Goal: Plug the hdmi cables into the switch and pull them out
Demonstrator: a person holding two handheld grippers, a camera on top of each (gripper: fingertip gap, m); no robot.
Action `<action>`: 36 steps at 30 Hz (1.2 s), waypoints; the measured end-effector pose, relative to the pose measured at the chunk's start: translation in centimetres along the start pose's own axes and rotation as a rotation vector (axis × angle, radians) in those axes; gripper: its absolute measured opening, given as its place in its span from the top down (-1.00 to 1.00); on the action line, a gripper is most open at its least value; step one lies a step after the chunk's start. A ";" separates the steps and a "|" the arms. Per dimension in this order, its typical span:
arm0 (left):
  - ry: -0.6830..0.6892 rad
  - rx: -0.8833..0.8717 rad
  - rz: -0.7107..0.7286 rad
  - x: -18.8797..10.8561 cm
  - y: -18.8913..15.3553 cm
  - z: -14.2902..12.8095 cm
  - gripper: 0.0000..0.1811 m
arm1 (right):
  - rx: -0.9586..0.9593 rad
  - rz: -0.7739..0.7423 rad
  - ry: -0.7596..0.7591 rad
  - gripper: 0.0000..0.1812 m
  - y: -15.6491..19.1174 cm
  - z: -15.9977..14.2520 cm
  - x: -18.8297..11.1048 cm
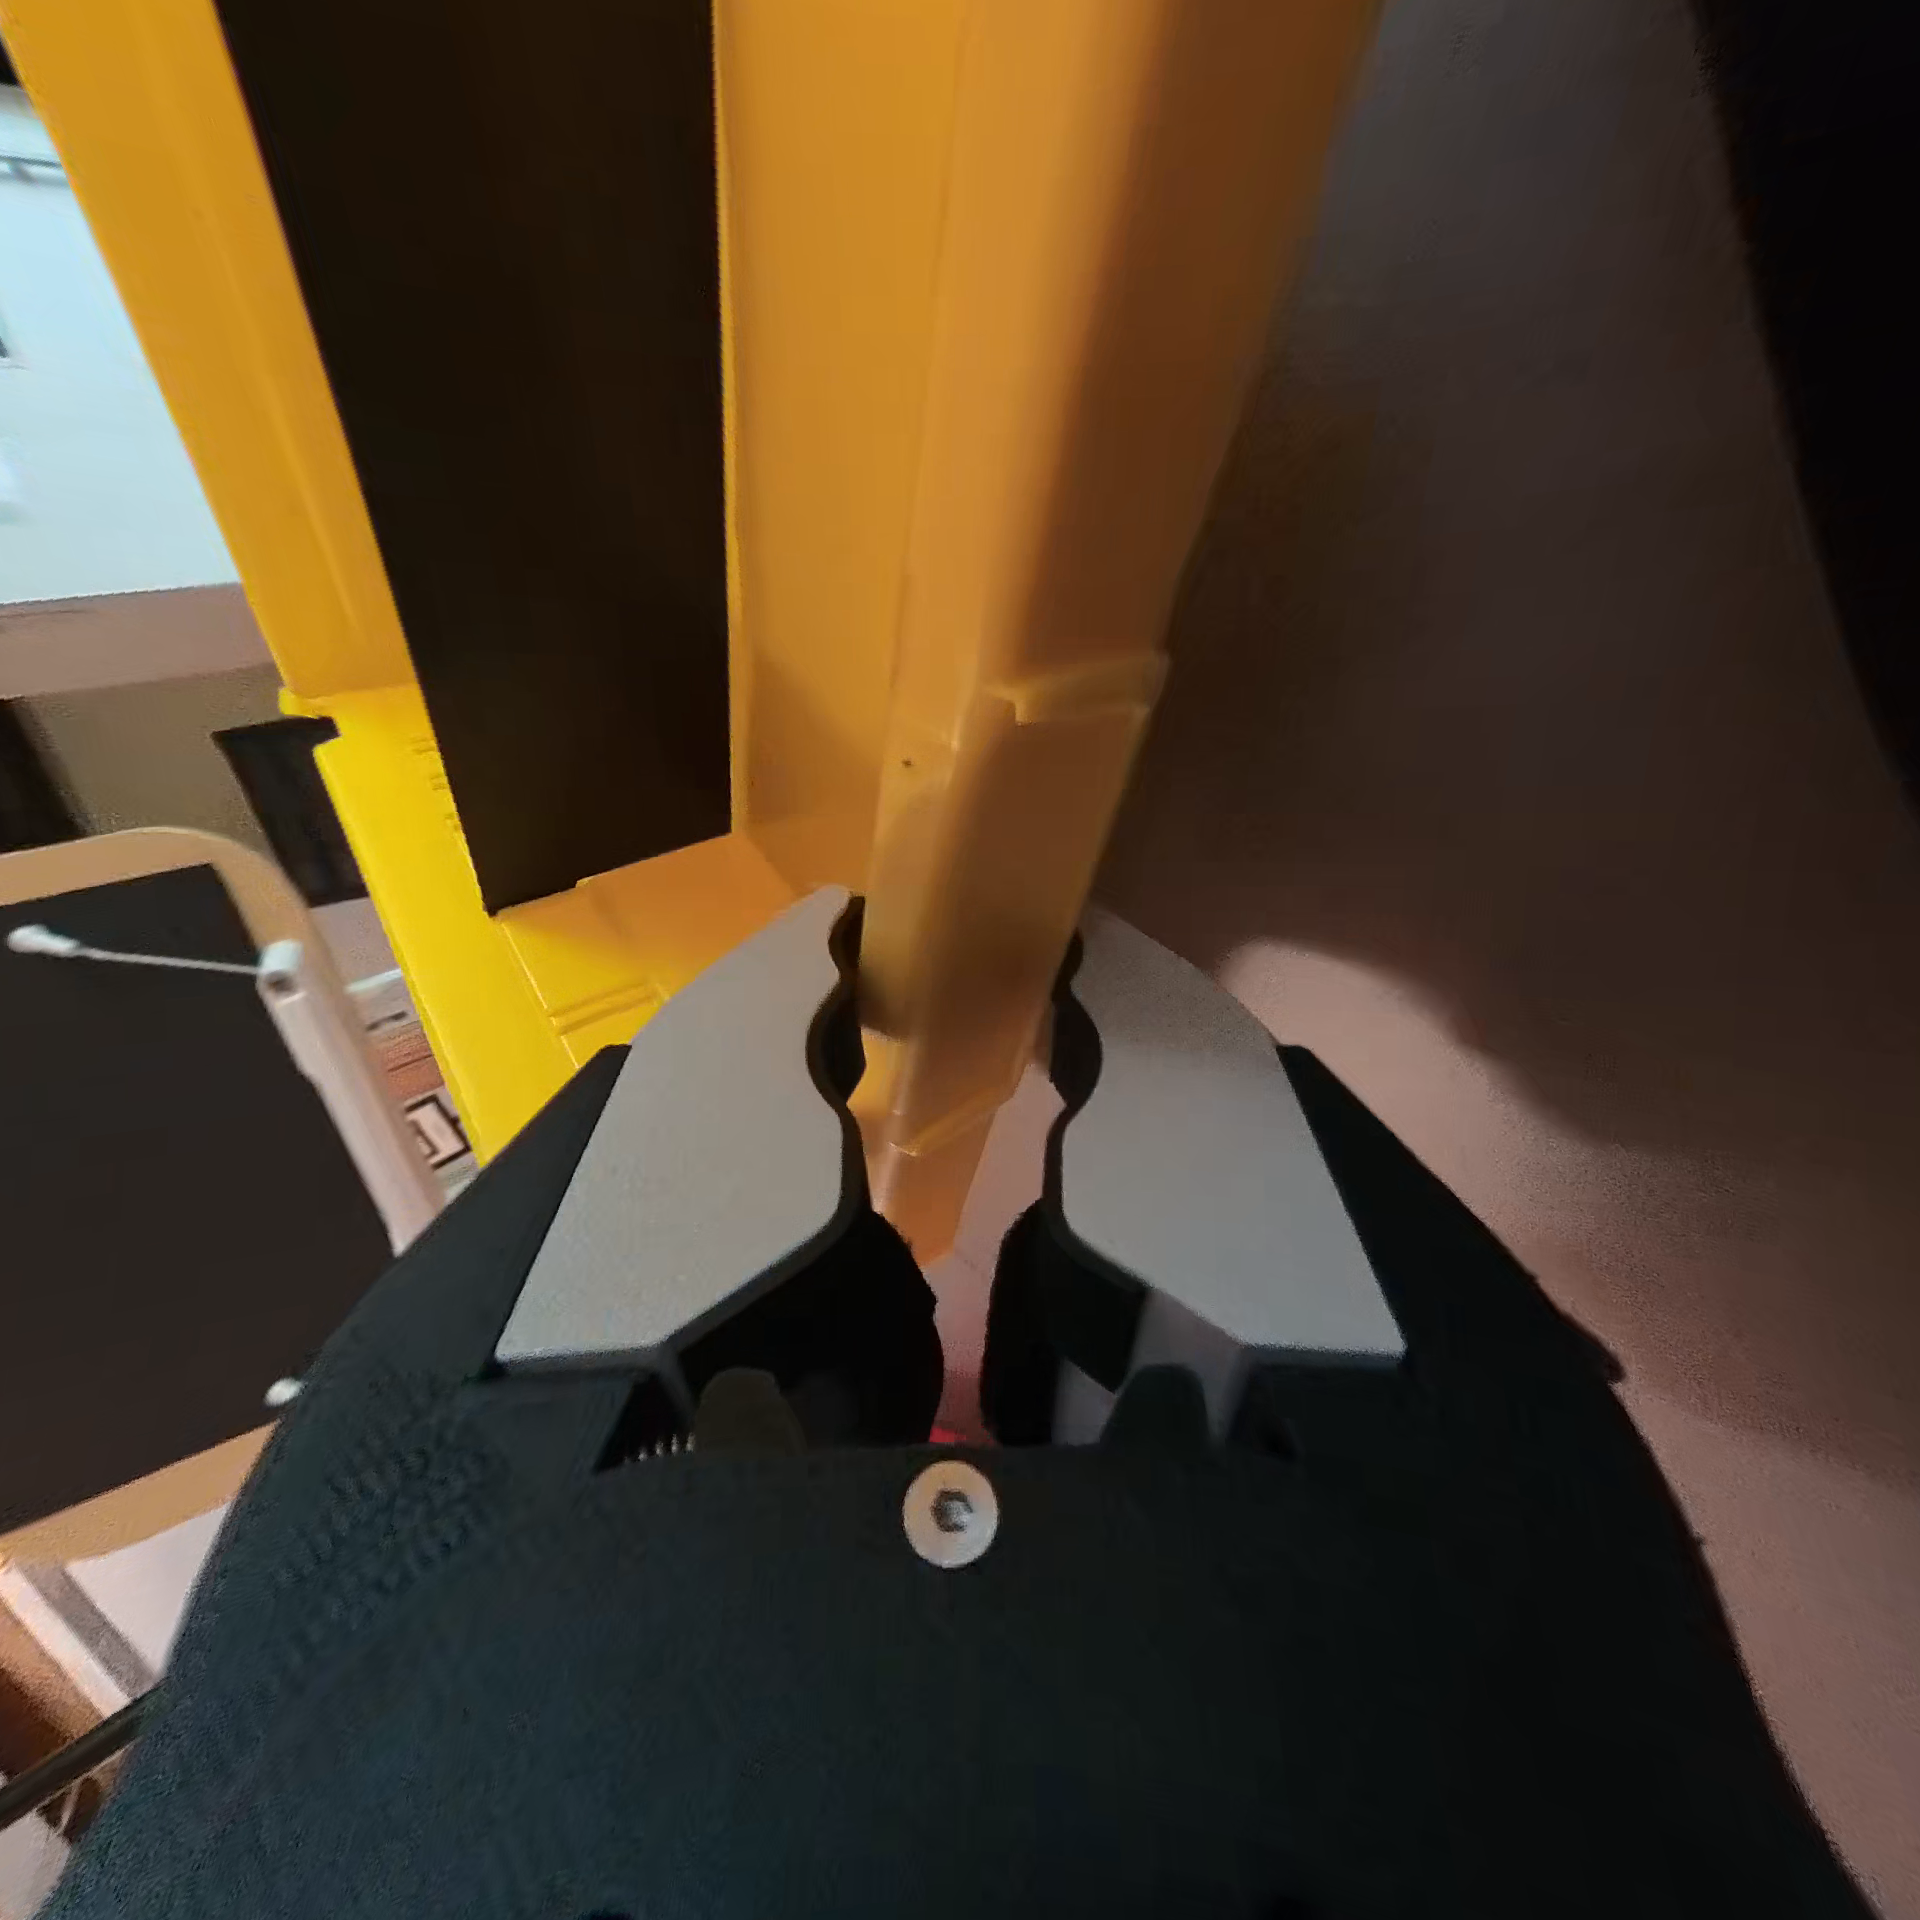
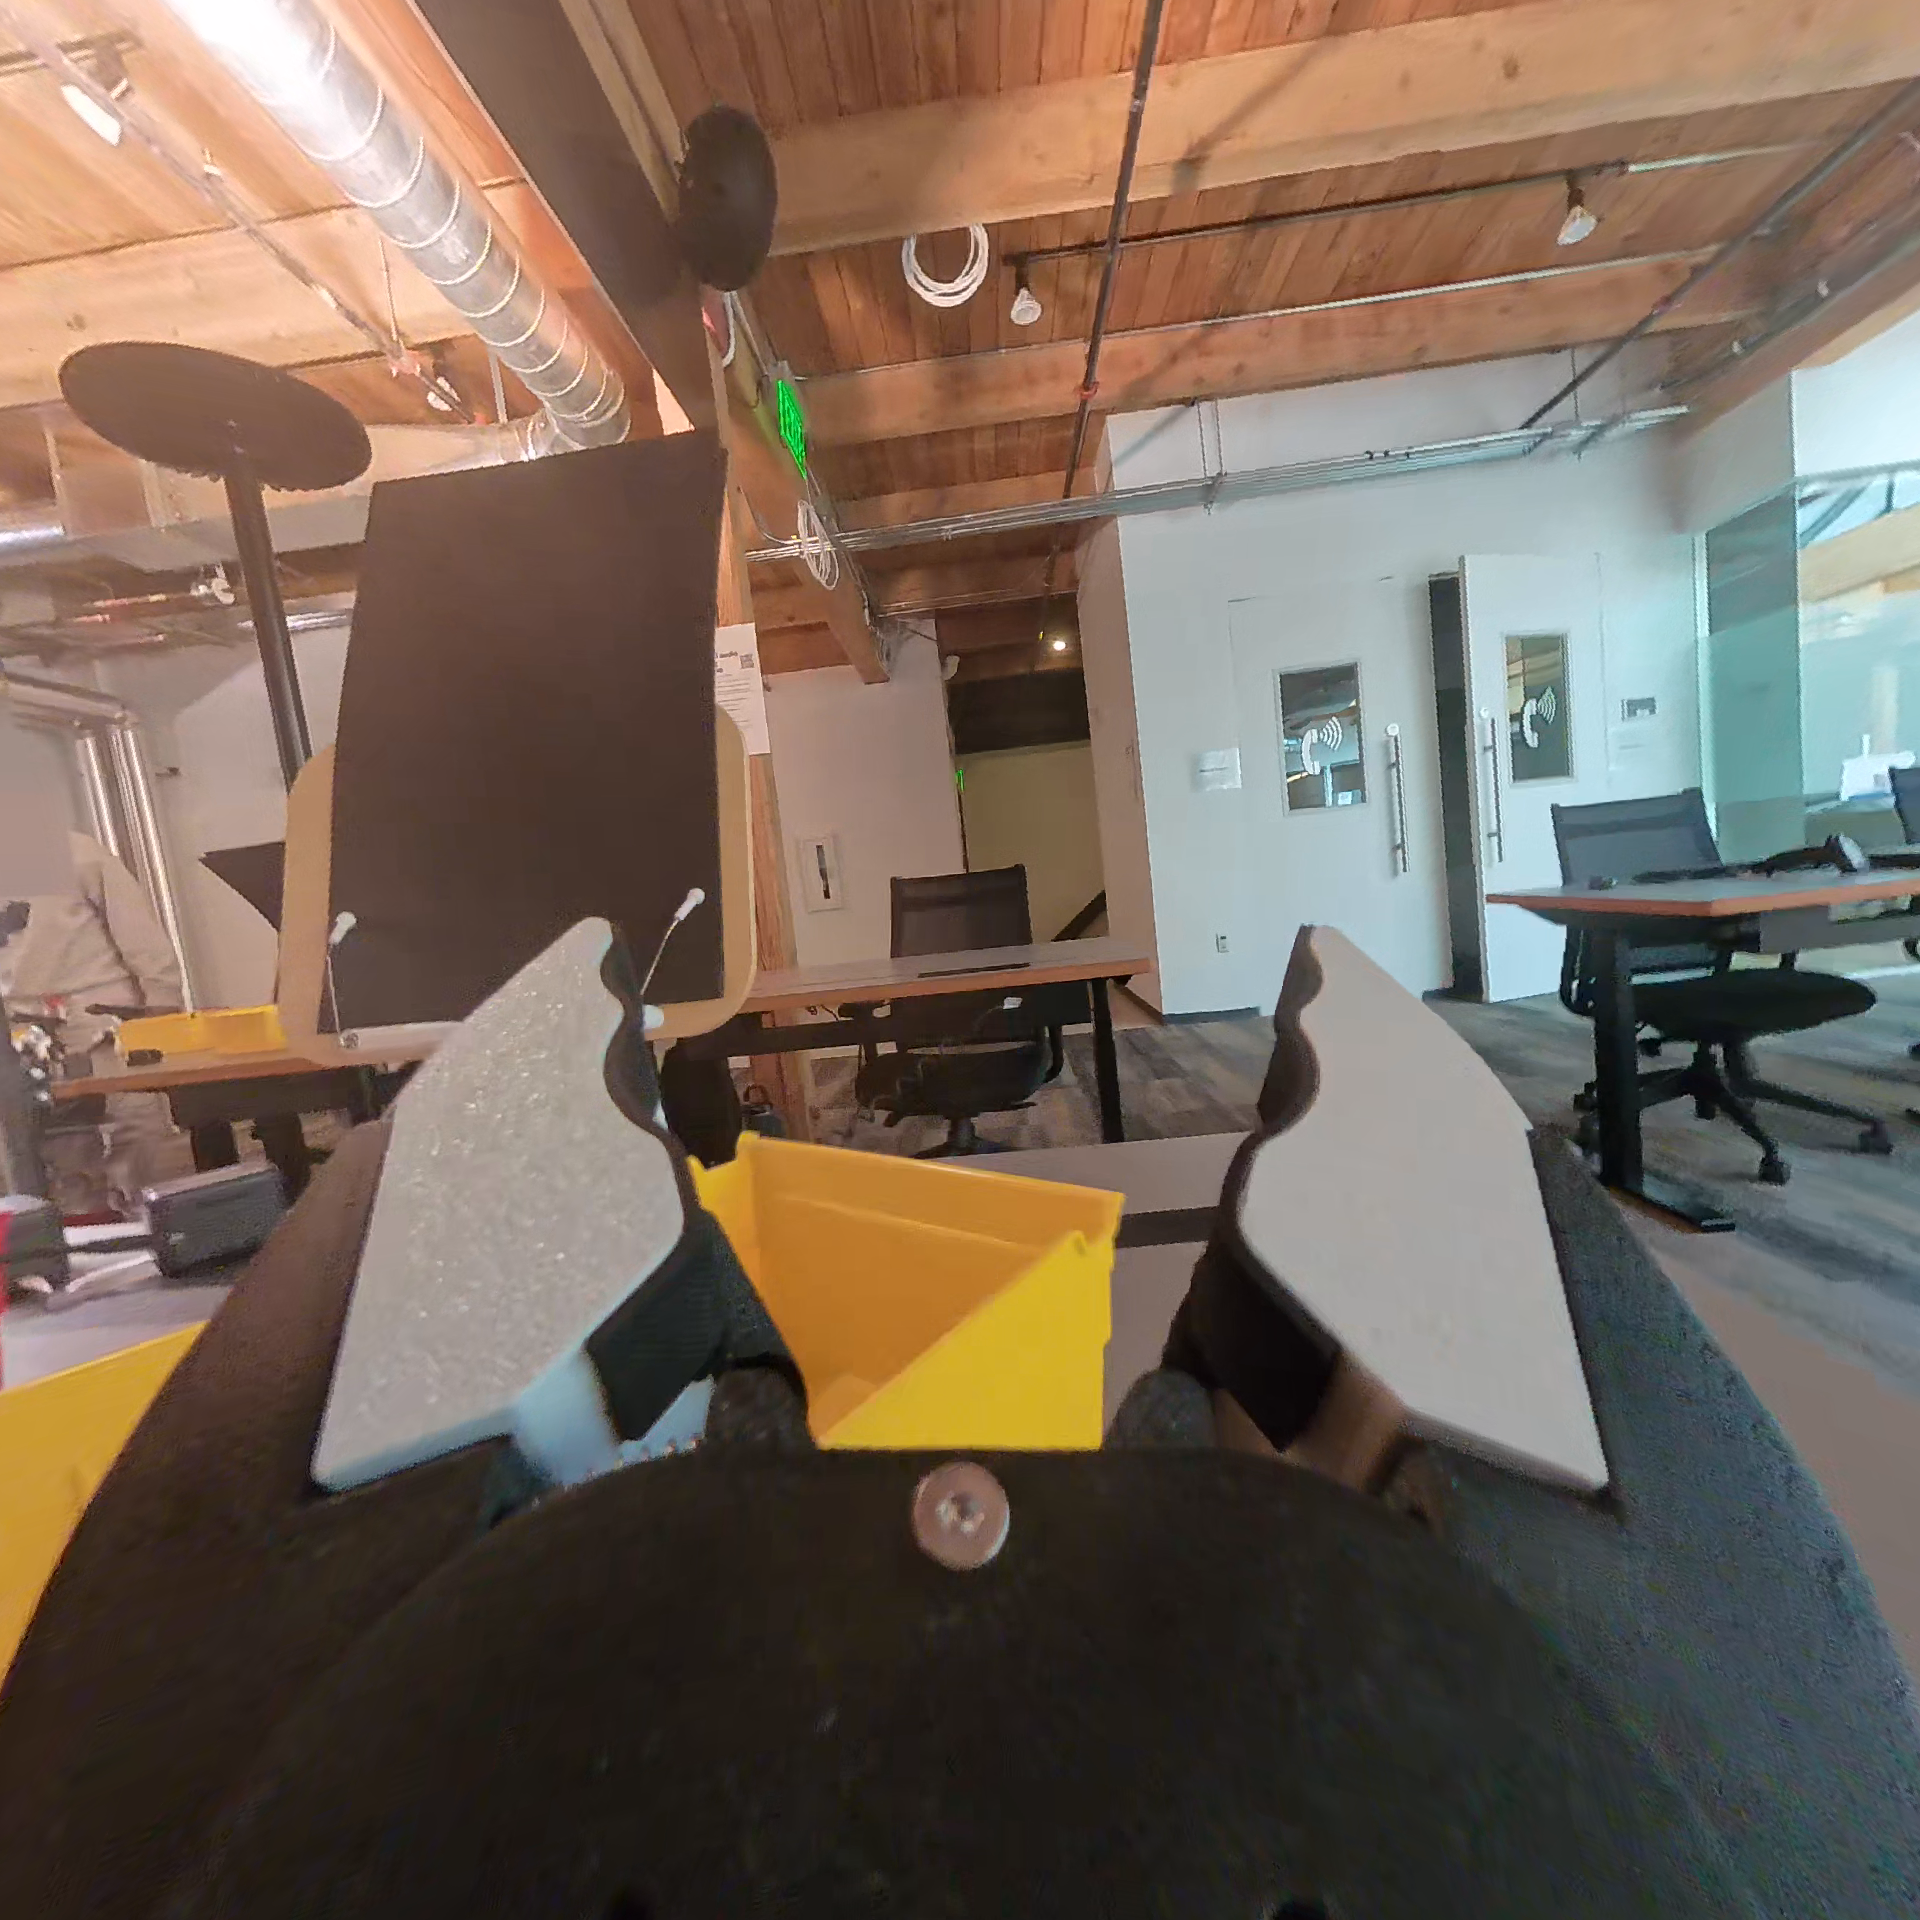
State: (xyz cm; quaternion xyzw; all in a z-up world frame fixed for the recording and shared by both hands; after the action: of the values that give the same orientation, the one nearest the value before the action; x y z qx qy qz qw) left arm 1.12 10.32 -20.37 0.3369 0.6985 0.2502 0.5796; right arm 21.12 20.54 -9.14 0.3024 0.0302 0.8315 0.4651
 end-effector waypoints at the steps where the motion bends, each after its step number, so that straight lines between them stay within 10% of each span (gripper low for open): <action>1: -0.013 -0.004 -0.001 0.3 -0.3 0.4 0.66 | -0.032 0.008 0.001 -0.28 0.2 -0.1 0.0; 6: -0.149 -0.037 0.145 0.4 -0.6 2.1 0.60 | -0.222 0.098 0.043 -0.30 1.9 -1.7 0.3; 9: -0.399 -0.207 0.161 -1.4 -0.6 2.4 0.20 | -0.296 0.185 0.089 -0.35 2.8 -3.3 0.4; 16: -0.859 -0.536 0.524 -9.1 0.6 -2.6 0.03 | -0.126 0.299 0.158 -0.39 2.8 -4.6 0.6; 31: -0.901 -0.987 1.389 -23.3 -1.9 -22.8 0.25 | -0.071 0.250 0.134 -0.37 1.2 -4.2 0.6; 36: -0.552 -1.391 1.163 -23.9 -5.0 -33.3 0.10 | -0.010 0.284 0.118 -0.34 1.4 -2.9 0.4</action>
State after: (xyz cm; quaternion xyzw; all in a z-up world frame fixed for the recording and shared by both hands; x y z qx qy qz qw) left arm -29.94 -9.74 -1.98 0.2584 -0.0464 0.7714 0.5797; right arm 18.39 20.74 -10.90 0.2517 0.0105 0.9053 0.3419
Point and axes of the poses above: each gripper's, where its closed fingertips meet, x out along the fingers, z out of its top, y = z × x across the jaws, the point moved 7 cm from there along -x, back along the fingers, and after that the axes turned 15 degrees about x, right-handed, at the moved point
